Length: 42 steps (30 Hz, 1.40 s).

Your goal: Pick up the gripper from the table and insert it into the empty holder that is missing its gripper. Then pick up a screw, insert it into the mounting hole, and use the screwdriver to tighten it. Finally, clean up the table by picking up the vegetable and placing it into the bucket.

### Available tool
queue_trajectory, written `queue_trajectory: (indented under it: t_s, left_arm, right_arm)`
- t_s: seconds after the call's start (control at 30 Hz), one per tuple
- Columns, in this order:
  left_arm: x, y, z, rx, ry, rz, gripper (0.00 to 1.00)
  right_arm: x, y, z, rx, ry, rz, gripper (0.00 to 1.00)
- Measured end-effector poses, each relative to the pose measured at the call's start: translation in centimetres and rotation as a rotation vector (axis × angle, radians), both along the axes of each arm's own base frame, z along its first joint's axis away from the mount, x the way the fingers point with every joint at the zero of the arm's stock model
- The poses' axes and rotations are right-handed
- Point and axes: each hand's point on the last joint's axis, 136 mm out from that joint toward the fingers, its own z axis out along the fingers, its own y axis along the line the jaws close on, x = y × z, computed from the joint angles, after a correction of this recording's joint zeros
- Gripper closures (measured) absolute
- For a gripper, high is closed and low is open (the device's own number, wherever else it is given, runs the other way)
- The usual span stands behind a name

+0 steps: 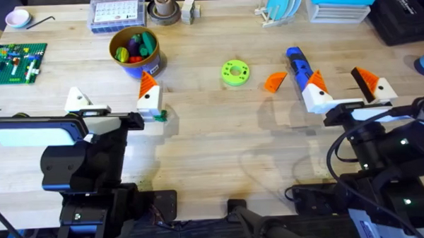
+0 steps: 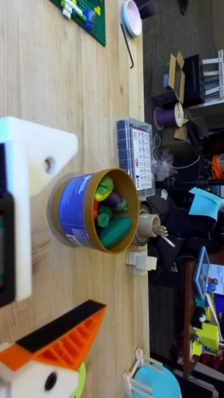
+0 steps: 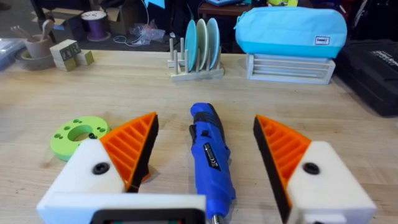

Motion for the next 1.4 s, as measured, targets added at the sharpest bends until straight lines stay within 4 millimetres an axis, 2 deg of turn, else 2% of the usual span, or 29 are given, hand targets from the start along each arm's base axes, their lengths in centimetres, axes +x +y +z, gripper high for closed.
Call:
queue_trajectory:
  t_s: [0.6, 0.73, 0.83, 1.03, 1.13, 1.3, 1.4]
  left_arm:
    - [0.0, 0.2, -0.1, -0.015, 0.005, 0.015, 0.008]
    - [-0.2, 0.3, -1.6, -0.08, 0.083, 0.024, 0.008]
    - [-1.0, 0.3, -1.2, -0.112, 0.145, 0.029, 0.008]
    - [-3.3, 0.3, 2.6, -0.133, 0.254, 0.038, 0.008]
    - [-3.8, 0.3, 4.1, -0.132, 0.32, 0.043, 0.008]
    - [-4.1, -0.1, 4.8, -0.138, 0.489, 0.027, 0.007]
    - [-4.1, -0.6, 4.4, -0.144, 0.589, 0.009, 0.007]
  right_arm:
    - [0.0, 0.0, -0.1, 0.0, 0.006, 0.002, 0.007]
    - [-0.3, 0.8, 0.0, 0.005, 0.031, 0.049, 0.007]
    - [-0.9, 1.4, 0.1, 0.011, 0.075, 0.08, 0.007]
    - [-2.8, 1.9, 3.5, 0.019, 0.168, 0.107, 0.007]
    - [-3.7, 1.9, 5.4, 0.02, 0.229, 0.111, 0.008]
    - [-4.5, 2.0, 8.4, 0.022, 0.324, 0.115, 0.009]
    - [-4.7, 2.0, 10.0, 0.022, 0.38, 0.116, 0.009]
